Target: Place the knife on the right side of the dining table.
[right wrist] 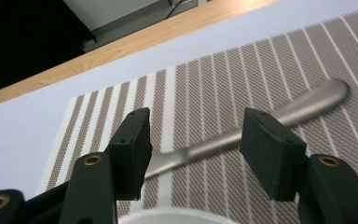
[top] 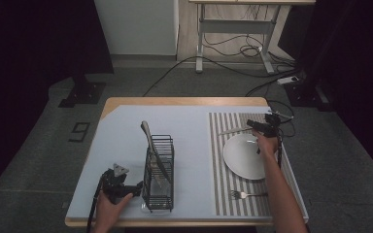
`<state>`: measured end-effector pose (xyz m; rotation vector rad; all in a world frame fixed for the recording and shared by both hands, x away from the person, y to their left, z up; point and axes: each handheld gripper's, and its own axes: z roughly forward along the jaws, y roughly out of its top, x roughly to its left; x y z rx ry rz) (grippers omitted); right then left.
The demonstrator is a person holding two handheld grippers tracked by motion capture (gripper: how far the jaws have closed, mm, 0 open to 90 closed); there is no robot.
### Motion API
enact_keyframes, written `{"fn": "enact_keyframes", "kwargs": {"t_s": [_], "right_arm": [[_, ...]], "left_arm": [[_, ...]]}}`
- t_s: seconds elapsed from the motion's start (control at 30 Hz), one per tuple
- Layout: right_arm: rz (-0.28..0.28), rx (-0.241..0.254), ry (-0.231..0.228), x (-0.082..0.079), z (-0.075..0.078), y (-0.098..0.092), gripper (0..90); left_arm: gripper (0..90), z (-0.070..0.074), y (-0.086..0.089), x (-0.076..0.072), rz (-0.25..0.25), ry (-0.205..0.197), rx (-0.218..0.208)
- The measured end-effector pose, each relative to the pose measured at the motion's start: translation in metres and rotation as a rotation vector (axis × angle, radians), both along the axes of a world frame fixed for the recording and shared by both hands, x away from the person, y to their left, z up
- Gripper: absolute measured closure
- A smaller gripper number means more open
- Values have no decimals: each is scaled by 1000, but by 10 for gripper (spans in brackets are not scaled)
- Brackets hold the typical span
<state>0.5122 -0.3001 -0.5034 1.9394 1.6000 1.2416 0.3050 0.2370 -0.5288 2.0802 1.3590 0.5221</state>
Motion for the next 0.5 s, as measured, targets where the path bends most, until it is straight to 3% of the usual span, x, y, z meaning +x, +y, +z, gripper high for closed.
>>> {"fn": "enact_keyframes", "kwargs": {"t_s": [0.03, 0.13, 0.23, 0.33, 0.37, 0.4, 0.5], "right_arm": [[7, -14, -12, 2, 1, 3, 418], [27, -54, 13, 11, 2, 11, 412], [29, -92, -1, 17, -3, 18, 412], [37, -132, 68, 28, -14, 21, 412], [37, -132, 68, 28, -14, 21, 412], [39, -162, 77, 33, -16, 22, 417], [47, -167, 81, 35, -18, 23, 423]], "left_arm": [[1, 0, 0, 0, 0, 0, -1], [1, 0, 0, 0, 0, 0, -1], [1, 0, 0, 0, -1, 0, 0], [0, 0, 0, 0, -1, 1, 0], [1, 0, 0, 0, -1, 1, 0], [0, 0, 0, 0, 0, 0, -1], [0, 0, 0, 0, 0, 1, -1]]}}
